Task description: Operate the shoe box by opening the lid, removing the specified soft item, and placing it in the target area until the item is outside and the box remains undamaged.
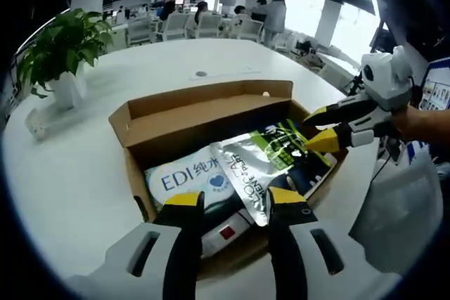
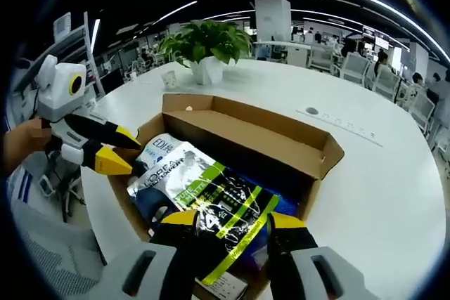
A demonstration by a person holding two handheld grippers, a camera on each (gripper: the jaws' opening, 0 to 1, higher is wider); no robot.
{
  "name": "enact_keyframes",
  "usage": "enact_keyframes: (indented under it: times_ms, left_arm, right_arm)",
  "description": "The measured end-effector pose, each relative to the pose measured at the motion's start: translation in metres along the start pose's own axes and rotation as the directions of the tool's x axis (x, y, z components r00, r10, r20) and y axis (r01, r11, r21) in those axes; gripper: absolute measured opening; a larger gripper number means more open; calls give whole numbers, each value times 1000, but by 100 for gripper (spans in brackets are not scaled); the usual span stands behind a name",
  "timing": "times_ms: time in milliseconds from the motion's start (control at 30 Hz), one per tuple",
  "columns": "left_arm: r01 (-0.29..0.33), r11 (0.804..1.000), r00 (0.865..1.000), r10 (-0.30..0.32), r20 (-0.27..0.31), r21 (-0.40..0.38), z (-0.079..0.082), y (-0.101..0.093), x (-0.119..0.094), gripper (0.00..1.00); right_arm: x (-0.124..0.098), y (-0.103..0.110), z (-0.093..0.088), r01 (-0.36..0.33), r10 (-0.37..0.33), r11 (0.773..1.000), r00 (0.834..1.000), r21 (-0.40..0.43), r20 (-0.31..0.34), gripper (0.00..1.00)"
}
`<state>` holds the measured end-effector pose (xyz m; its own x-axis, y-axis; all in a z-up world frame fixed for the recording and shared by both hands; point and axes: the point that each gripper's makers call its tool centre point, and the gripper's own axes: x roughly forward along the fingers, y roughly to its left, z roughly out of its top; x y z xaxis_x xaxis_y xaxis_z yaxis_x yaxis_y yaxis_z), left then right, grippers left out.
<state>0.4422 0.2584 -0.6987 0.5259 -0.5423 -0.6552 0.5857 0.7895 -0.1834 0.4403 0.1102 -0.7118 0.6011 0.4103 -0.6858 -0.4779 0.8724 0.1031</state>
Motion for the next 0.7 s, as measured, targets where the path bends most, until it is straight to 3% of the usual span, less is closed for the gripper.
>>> enact_keyframes:
  times_ms: [367,700]
  left_arm:
    - [14,999,999,-15,-34,-38,-12,-3,5,29]
    - [27,995,997,-33,-69,-92,-19,-5,11,24]
  right_arm:
    - [3,1,-3,32,-31,998,999,45,-33,35]
    - [10,-10,-7,106,-100,989,993,100,-67,38]
